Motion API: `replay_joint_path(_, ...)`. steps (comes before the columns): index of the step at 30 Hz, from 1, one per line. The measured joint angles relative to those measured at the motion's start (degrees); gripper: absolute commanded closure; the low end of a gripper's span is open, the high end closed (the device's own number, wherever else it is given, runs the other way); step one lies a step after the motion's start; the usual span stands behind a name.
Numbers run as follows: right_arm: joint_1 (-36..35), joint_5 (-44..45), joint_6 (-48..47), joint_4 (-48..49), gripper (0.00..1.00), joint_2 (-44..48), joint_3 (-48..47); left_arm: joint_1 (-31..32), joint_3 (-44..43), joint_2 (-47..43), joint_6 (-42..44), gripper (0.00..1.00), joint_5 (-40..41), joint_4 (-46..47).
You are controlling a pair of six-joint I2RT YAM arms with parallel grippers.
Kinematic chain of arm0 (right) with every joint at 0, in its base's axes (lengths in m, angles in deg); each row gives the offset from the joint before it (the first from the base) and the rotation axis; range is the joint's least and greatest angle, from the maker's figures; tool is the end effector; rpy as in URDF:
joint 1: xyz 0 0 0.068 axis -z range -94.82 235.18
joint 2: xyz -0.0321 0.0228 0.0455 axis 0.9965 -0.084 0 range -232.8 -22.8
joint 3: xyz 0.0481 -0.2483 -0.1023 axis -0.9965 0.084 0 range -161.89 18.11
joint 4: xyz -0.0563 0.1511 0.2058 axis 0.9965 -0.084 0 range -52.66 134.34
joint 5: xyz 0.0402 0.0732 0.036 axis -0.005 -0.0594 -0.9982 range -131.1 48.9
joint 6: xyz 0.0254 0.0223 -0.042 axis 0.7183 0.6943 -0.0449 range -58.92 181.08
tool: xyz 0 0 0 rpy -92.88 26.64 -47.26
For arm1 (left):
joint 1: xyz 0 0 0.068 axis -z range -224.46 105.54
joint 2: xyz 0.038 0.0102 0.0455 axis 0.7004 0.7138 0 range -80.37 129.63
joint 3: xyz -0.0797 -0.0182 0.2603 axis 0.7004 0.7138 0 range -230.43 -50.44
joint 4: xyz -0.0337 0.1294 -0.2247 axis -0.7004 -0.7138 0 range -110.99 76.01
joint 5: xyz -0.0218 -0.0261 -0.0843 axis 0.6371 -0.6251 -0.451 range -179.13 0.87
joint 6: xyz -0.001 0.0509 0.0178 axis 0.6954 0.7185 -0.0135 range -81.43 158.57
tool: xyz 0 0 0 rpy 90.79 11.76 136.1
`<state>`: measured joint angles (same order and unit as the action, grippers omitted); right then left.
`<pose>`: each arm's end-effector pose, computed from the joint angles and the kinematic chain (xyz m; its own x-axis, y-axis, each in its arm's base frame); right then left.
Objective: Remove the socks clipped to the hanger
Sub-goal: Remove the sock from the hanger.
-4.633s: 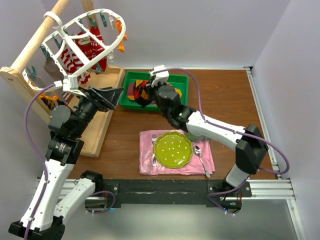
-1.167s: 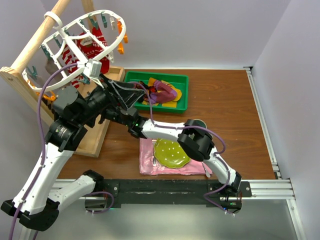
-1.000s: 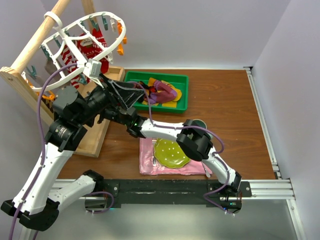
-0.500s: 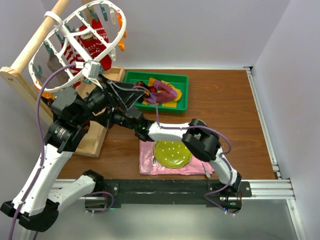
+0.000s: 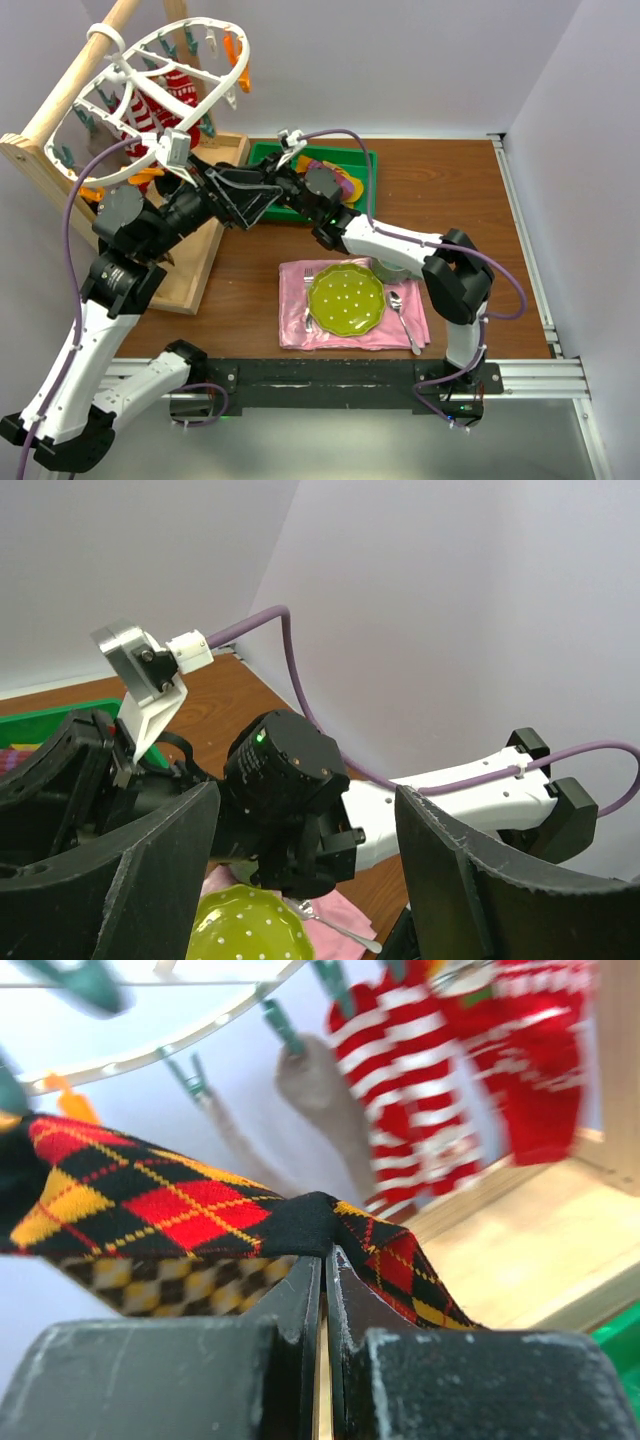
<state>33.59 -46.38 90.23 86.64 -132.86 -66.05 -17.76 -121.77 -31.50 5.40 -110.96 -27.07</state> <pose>0.2846 0.3642 0.3394 -0.2534 0.4611 -0.8504 -0.8149 0.3720 0.4445 0.1330 -0.0817 0.4789 -0.2855 -0.4249 -0.8590 0.7032 0.5161 -0.4890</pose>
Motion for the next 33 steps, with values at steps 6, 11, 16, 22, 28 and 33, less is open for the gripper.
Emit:
replay_joint_path(6,2.5,0.1,-2.4,-3.7,1.0,0.6,0.1,0.0,0.2,-1.6,0.0,0.24,0.7,-1.1)
replay_joint_path(11,5.2,0.0,-3.7,-6.8,1.0,0.6,0.1,0.0,1.5,-2.9,0.0,0.24,1.4,-2.3)
replay_joint_path(16,7.6,0.1,-4.5,-9.1,1.0,0.6,0.0,0.0,1.7,-3.4,0.0,0.25,2.4,-3.0)
replay_joint_path(22,8.8,0.9,-4.9,-10.7,1.0,1.6,0.5,0.0,2.3,-4.5,-0.1,0.27,6.9,-4.5)
replay_joint_path(28,8.7,3.3,-4.8,-9.8,1.0,6.8,5.4,0.0,6.4,-7.6,-0.2,0.28,13.5,-5.4)
replay_joint_path(33,7.7,6.3,-5.2,-8.4,1.0,10.4,10.2,0.0,9.3,-7.6,-0.3,0.29,16.8,-5.3)
